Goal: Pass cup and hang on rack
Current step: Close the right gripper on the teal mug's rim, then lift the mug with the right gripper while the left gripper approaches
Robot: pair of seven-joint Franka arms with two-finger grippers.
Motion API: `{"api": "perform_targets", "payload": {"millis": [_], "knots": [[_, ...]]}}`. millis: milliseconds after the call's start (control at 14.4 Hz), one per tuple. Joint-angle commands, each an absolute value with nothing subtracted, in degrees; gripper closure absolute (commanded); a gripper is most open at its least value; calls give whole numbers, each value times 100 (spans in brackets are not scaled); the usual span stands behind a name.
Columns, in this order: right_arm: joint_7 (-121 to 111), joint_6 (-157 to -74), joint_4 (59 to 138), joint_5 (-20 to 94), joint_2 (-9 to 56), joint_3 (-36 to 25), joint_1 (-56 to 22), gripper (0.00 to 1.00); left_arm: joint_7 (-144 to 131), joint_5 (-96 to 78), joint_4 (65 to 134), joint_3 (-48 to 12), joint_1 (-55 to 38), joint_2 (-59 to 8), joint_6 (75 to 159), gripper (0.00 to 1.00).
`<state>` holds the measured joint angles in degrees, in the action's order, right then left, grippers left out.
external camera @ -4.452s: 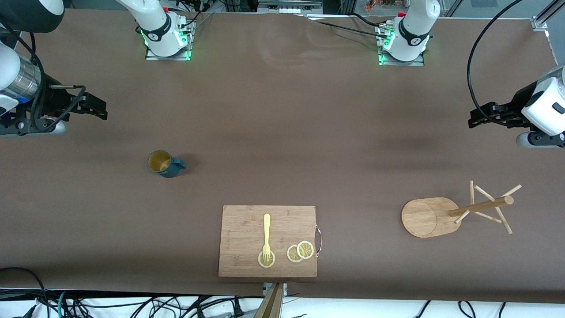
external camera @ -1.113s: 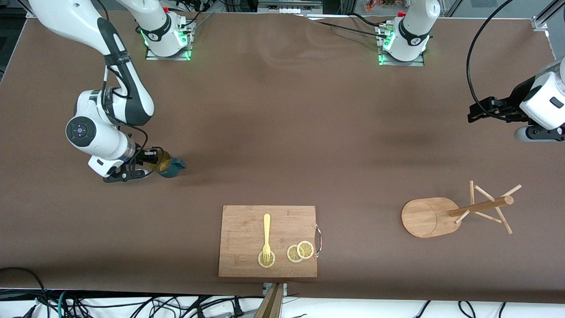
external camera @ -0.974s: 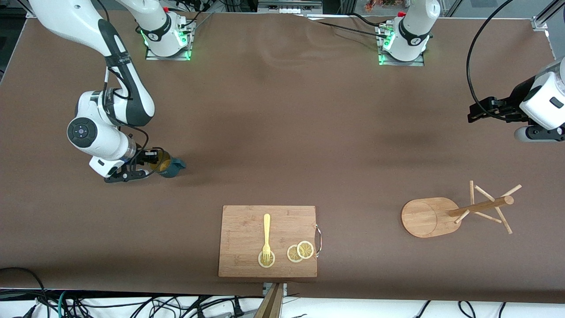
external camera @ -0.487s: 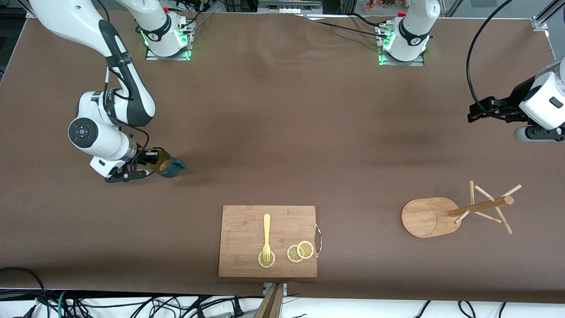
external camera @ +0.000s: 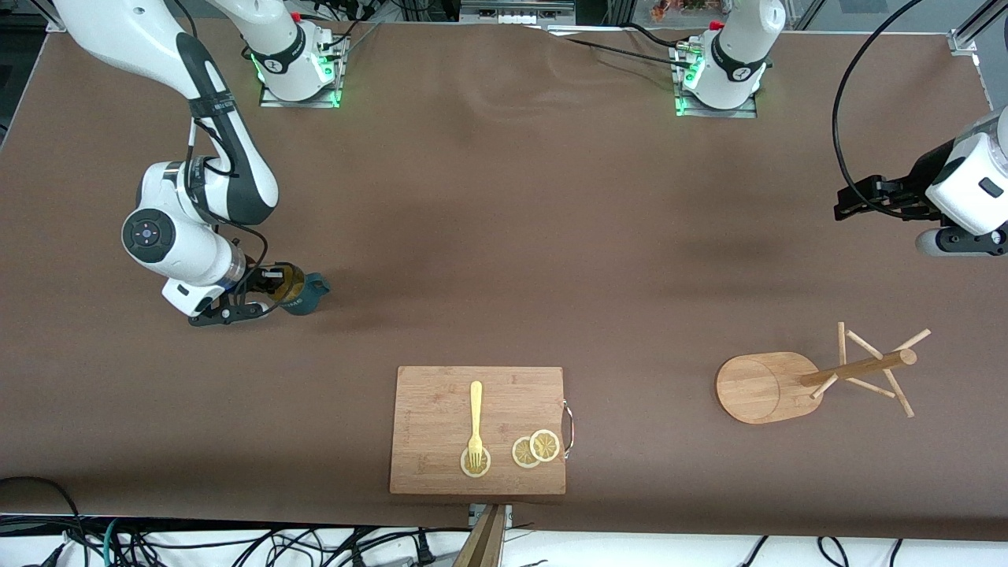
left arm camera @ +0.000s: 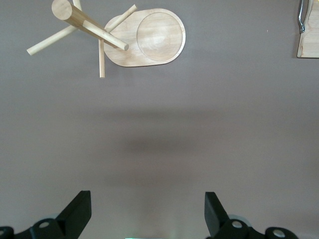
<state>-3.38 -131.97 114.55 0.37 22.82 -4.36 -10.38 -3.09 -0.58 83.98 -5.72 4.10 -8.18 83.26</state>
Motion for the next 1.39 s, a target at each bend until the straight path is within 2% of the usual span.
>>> {"api": "perform_targets", "payload": {"millis": [0, 209, 417, 557, 835, 1322], "knots": [[-37, -12527, 10980, 105, 2215, -221, -1028, 100, 43, -79, 8438, -571, 422, -791, 8323, 0], [604, -11832, 10443, 97, 2224, 52, -1194, 100, 517, -79, 8438, -571, 422, -826, 8323, 0], [1649, -11576, 10038, 114, 2294, 175, -1791, 100, 860, -88, 8438, -571, 457, -844, 8323, 0], [2282, -11444, 9635, 332, 2504, 176, -2309, 100, 1071, -88, 8438, -571, 475, -861, 8332, 0], [2846, -10759, 8335, 1247, 3153, 176, -2987, 100, 2142, -377, 8446, -563, 589, -966, 8350, 0], [4420, -11099, 7076, 1195, 4358, 132, -4446, 100, 3082, -413, 8516, -563, 580, -1019, 8332, 0]]}}
